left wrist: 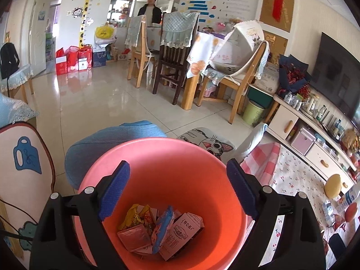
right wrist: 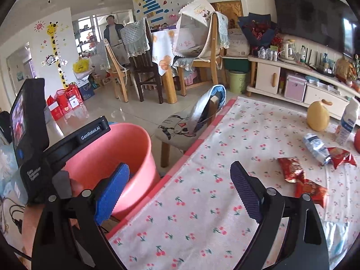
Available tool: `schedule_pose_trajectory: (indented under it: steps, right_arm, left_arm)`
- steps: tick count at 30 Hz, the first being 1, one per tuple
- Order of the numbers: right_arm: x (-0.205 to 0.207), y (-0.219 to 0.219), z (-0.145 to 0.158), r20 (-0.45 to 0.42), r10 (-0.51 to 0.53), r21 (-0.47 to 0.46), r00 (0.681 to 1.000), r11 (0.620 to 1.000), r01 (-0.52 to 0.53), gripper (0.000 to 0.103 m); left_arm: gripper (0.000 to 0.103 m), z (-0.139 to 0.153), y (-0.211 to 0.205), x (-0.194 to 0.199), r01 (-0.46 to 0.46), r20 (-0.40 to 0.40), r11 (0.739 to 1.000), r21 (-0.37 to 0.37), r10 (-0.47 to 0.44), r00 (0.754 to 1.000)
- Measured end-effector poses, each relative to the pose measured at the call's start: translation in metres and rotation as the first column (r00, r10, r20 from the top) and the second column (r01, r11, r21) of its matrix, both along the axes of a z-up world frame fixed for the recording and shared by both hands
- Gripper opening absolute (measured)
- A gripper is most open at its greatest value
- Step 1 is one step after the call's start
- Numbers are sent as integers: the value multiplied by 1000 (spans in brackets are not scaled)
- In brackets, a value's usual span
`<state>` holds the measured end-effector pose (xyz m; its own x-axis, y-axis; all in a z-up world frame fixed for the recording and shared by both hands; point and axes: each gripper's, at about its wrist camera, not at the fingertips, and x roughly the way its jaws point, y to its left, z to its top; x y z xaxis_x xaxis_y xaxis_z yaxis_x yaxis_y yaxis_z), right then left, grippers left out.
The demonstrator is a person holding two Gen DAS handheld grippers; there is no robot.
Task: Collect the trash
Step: 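Move both open tools back over the table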
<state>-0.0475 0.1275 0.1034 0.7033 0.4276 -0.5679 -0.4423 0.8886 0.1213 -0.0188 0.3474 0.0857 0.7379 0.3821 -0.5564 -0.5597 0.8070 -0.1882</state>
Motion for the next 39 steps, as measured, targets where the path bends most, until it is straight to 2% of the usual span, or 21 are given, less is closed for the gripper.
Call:
schedule_pose_trajectory:
  steps: [7,12,21,33,39]
  right_arm:
    - [-25,-20,-1,59,-28,-69,998,997,32,94]
    - [-37,-41,0,75,-38,-84,996,995,44,94]
    - [-56,-90,7,107,-94,-48,990,994,100,94]
    - [-67,-150,15,133,-175,18,976,985,174,94]
    - [-72,-173,16,161,-213,21,964,977,212,94]
  left_arm:
    - [88,-2,-30,1,69,-14,996,53,-69,998]
    - [88,-3,-55,-2,135,-15,988,75,-134,991]
    - [88,-1,-100,-16,257,-28,962,94,-255,966]
    - [88,6,-161,-47,375,-33,918,125,-374,927]
    - [88,12,-191,-63,428,-53,894,131,-425,904]
